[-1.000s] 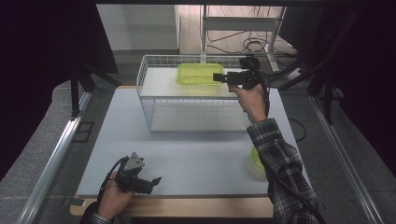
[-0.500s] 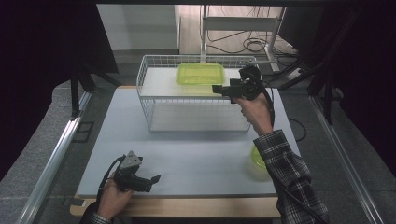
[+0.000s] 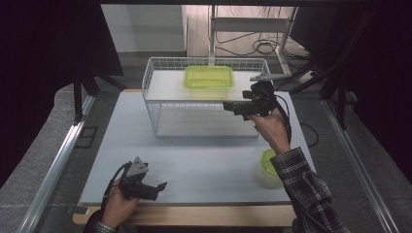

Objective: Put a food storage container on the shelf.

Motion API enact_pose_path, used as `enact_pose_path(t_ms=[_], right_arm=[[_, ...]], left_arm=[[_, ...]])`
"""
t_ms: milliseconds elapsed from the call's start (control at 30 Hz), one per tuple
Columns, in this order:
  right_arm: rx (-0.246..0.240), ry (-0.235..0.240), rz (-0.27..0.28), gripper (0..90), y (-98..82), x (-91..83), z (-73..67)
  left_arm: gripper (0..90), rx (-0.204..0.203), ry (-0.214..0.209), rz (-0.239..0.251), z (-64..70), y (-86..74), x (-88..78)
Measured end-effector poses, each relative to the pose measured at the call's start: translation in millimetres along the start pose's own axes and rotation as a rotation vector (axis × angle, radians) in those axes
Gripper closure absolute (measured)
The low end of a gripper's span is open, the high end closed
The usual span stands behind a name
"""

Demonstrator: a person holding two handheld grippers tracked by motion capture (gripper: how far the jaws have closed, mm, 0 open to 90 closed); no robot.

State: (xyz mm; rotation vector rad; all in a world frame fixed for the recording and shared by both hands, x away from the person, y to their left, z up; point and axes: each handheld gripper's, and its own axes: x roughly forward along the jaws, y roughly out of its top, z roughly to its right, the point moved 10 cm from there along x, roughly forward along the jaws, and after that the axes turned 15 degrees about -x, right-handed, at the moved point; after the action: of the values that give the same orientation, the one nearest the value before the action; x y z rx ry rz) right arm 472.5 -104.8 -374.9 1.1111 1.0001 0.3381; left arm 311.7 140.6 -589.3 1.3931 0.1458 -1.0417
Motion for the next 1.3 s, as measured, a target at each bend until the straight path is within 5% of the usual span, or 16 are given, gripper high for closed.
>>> enact_pose_path(t_ms=[933, 1300], right_arm=[[-0.055, -0.002, -0.033, 6.4, -61.3, -27.4, -27.5], [-0.034, -0.009, -0.033, 4.8, -86.6, -37.0, -36.2]], left_arm=[[0.6, 0.010, 0.006, -0.023, 1.5, -2.2, 1.8], [0.5, 0.015, 0.006, -0.027, 2.2, -2.8, 2.7]])
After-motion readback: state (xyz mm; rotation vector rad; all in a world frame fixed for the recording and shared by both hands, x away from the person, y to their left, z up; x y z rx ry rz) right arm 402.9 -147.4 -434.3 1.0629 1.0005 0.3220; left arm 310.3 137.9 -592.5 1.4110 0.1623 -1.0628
